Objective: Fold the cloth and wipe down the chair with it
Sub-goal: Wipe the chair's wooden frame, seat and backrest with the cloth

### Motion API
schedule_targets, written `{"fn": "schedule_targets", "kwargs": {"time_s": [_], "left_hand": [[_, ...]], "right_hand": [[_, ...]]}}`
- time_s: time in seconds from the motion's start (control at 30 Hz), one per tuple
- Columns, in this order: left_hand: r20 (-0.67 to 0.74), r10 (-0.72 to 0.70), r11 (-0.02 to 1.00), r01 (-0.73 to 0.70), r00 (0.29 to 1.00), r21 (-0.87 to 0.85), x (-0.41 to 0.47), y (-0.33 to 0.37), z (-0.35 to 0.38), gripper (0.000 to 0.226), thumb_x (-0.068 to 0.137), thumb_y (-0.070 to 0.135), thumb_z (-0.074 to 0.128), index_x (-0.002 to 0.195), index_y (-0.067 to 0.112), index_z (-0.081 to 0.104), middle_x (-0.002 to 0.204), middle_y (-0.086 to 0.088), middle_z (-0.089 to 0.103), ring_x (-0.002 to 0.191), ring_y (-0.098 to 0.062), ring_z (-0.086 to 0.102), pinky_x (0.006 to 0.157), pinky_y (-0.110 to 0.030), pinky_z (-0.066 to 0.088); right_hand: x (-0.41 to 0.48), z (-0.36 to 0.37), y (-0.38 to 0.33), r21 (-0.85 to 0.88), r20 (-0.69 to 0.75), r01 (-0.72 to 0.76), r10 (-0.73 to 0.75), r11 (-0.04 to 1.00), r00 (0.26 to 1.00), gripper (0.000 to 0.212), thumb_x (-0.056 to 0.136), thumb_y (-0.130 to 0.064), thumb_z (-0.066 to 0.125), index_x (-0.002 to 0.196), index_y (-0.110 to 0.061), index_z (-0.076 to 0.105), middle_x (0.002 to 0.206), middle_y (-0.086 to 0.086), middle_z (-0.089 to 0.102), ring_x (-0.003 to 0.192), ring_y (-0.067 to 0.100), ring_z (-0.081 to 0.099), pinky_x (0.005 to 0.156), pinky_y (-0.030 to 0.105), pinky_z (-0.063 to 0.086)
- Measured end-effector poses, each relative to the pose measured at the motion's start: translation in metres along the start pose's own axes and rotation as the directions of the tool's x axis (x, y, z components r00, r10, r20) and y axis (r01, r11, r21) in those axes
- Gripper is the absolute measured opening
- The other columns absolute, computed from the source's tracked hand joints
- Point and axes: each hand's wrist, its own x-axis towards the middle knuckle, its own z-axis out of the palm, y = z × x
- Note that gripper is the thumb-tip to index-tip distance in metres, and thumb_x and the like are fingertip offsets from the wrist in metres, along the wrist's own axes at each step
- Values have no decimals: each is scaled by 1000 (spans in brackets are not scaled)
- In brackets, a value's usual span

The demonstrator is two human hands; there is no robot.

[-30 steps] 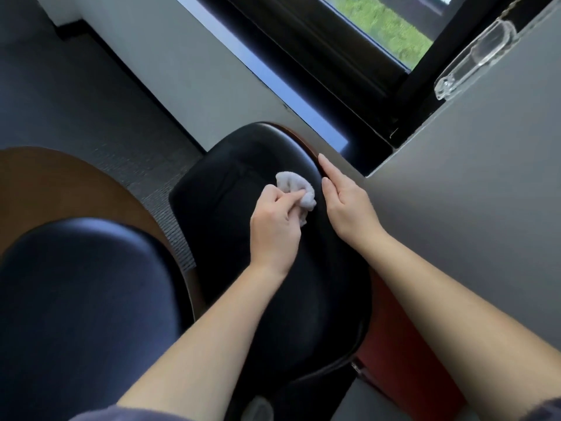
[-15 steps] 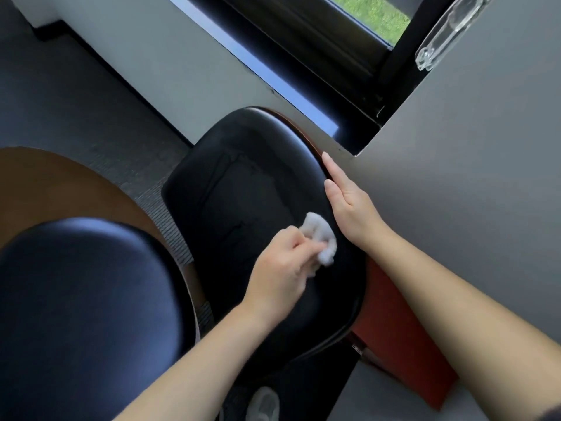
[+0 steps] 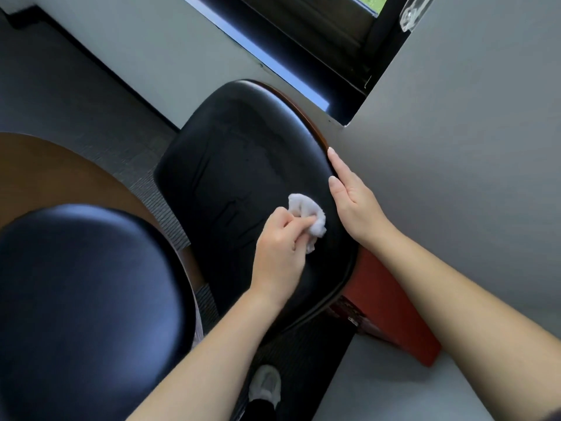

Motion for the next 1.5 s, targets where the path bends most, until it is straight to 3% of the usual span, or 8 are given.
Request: {"fn": "schedule_targets", "kwargs": {"time_s": [0.17,0.57,0.73,0.97,1.13,1.3,1.37,1.5], "left_hand": [[111,106,993,-111,988,42,-42,-1,-3,18,91,9,62,105,16,73,84,5,47,74,-12,48,61,-29,47],[-163,-74,994,86,984,70,100,-65,-27,15,91,7,62,100,13,72,88,1,48,79,-18,54,72,-32,50],[-337,-212,974,226,917,3,157,-88,-39,7,91,10,63,91,11,70,85,3,43,71,-1,46,69,-5,35],[-328,-35,997,56,944,54,176,-97,-47,13,91,13,64,99,14,73,92,-2,47,81,-22,57,74,-34,52],[-322,9,984,48,947,169,191,-116,-53,19,90,13,62,105,11,74,94,-3,51,86,-21,55,79,-24,44],[-370,-372,927,358,851,-110,222,-129,-68,30,90,5,54,76,26,70,99,-15,65,67,-3,57,68,-4,40],[-352,-333,941,332,875,-67,228,-121,-67,30,88,5,53,77,26,71,102,-12,62,70,-8,59,74,-13,48],[-307,-193,967,233,932,99,214,-123,-70,21,92,7,57,91,19,75,101,-6,55,76,1,53,74,-5,39]], "right_hand": [[-6,4,0,-65,-28,6,-7,998,1000,49,104,-25,33,151,-31,21,144,-11,38,121,-14,27,100,11,19],[77,12,-35,-510,8,89,-99,855,995,56,100,-47,32,151,-40,10,152,-6,27,132,20,36,96,45,45],[135,32,-60,-602,30,113,-119,791,992,56,99,-51,28,151,-40,10,155,-2,24,135,25,35,99,43,41],[163,42,-73,-618,0,81,-103,782,995,49,100,-48,23,149,-43,15,147,-4,36,124,25,47,87,40,39],[187,51,-86,-605,17,81,-88,792,996,48,101,-46,20,149,-41,19,147,-3,39,128,24,45,88,38,36],[181,52,-86,-645,4,72,-91,761,996,47,102,-45,19,148,-41,20,141,0,45,119,29,50,77,36,31],[181,53,-87,-652,-5,71,-98,755,995,46,102,-45,20,148,-40,21,138,1,47,116,30,52,76,36,32],[179,53,-88,-658,-11,79,-115,749,993,46,102,-44,20,148,-39,22,134,2,49,111,31,54,75,37,34]]}}
